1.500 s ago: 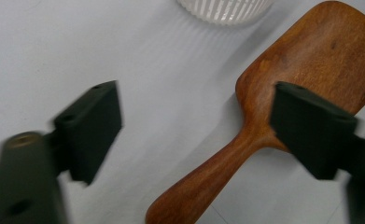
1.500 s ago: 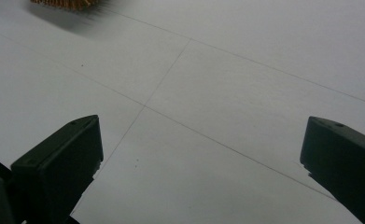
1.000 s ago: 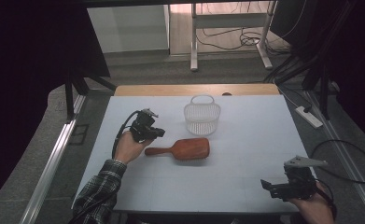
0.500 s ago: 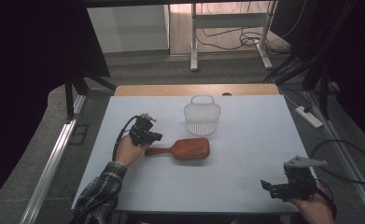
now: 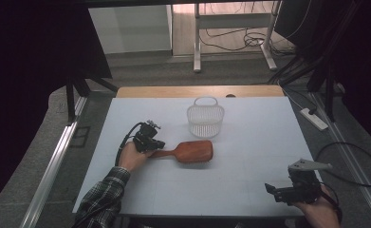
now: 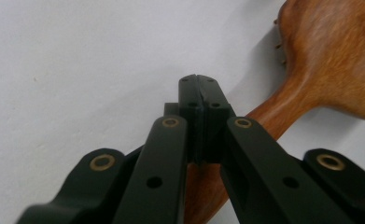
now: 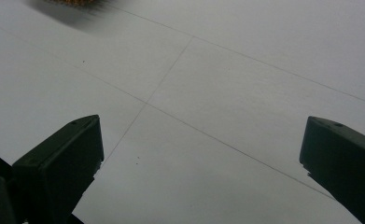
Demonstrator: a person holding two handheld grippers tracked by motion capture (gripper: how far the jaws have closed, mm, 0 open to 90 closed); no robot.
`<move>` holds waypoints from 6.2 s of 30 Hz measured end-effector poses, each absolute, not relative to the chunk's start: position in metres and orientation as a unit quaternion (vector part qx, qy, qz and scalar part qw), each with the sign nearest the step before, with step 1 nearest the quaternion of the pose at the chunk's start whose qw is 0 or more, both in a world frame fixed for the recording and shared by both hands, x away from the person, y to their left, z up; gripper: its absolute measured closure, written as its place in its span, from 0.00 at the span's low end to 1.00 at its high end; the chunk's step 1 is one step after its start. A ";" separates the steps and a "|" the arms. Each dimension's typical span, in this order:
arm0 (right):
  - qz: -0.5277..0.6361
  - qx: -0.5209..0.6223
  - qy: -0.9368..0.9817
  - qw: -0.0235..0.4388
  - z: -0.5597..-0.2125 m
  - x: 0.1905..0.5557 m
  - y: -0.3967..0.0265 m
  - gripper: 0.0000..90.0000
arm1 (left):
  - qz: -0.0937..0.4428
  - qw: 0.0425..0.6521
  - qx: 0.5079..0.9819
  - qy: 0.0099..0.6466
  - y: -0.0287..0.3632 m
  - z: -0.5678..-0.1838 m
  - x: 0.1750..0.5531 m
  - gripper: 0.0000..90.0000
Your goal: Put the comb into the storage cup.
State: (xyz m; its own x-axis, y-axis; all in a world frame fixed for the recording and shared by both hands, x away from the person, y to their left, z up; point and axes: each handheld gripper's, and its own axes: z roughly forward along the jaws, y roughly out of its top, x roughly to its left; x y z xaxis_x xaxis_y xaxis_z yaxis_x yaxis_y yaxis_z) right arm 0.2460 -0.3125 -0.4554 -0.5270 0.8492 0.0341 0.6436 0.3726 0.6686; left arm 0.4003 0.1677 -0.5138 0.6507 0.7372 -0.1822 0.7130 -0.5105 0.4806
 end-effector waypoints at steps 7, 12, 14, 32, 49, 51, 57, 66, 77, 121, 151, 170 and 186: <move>0.320 0.459 0.813 0.159 -0.455 0.246 -0.312 0.00 | 0.008 0.262 0.866 0.426 0.169 -0.518 0.396 0.99; 0.319 0.459 0.814 0.159 -0.455 0.246 -0.312 0.00 | 0.007 0.265 0.864 0.428 0.168 -0.515 0.389 0.99; 0.320 0.459 0.814 0.160 -0.455 0.246 -0.312 0.00 | 0.005 0.264 0.866 0.426 0.167 -0.515 0.387 0.99; 0.319 0.458 0.815 0.159 -0.455 0.246 -0.312 0.00 | -0.005 0.252 0.873 0.419 0.163 -0.516 0.362 0.99; 0.318 0.457 0.816 0.158 -0.456 0.246 -0.312 0.00 | -0.014 0.245 0.877 0.414 0.155 -0.515 0.341 0.99; 0.318 0.457 0.816 0.158 -0.456 0.246 -0.312 0.00 | -0.016 0.245 0.877 0.413 0.154 -0.516 0.338 0.99; 0.317 0.456 0.816 0.158 -0.456 0.246 -0.312 0.00 | -0.018 0.243 0.877 0.414 0.152 -0.516 0.335 0.99; 0.317 0.456 0.816 0.159 -0.456 0.246 -0.312 0.00 | -0.002 0.289 0.860 0.420 0.165 -0.500 0.332 0.95; 0.317 0.456 0.816 0.160 -0.456 0.246 -0.311 0.00 | 0.007 0.309 0.852 0.422 0.168 -0.491 0.325 0.67; 0.315 0.458 0.817 0.155 -0.456 0.247 -0.311 0.00 | 0.018 0.280 0.884 0.373 0.125 -0.504 0.342 0.00; 0.316 0.456 0.818 0.154 -0.456 0.247 -0.312 0.00 | 0.022 0.246 0.896 0.369 0.109 -0.518 0.342 0.33; 0.315 0.457 0.818 0.153 -0.456 0.247 -0.312 0.00 | 0.049 0.236 0.902 0.358 0.108 -0.516 0.341 0.74; 0.316 0.455 0.818 0.154 -0.456 0.246 -0.312 0.00 | 0.028 0.261 0.895 0.361 0.113 -0.514 0.342 0.79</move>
State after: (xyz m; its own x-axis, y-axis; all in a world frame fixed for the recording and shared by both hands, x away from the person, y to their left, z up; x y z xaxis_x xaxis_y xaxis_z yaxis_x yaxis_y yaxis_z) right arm 0.2464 -0.3120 -0.4560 -0.5380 0.8422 0.0364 0.6481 0.3857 0.6567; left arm 0.3419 0.1128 -0.5142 0.7374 0.6611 -0.1386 0.6321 -0.6031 0.4866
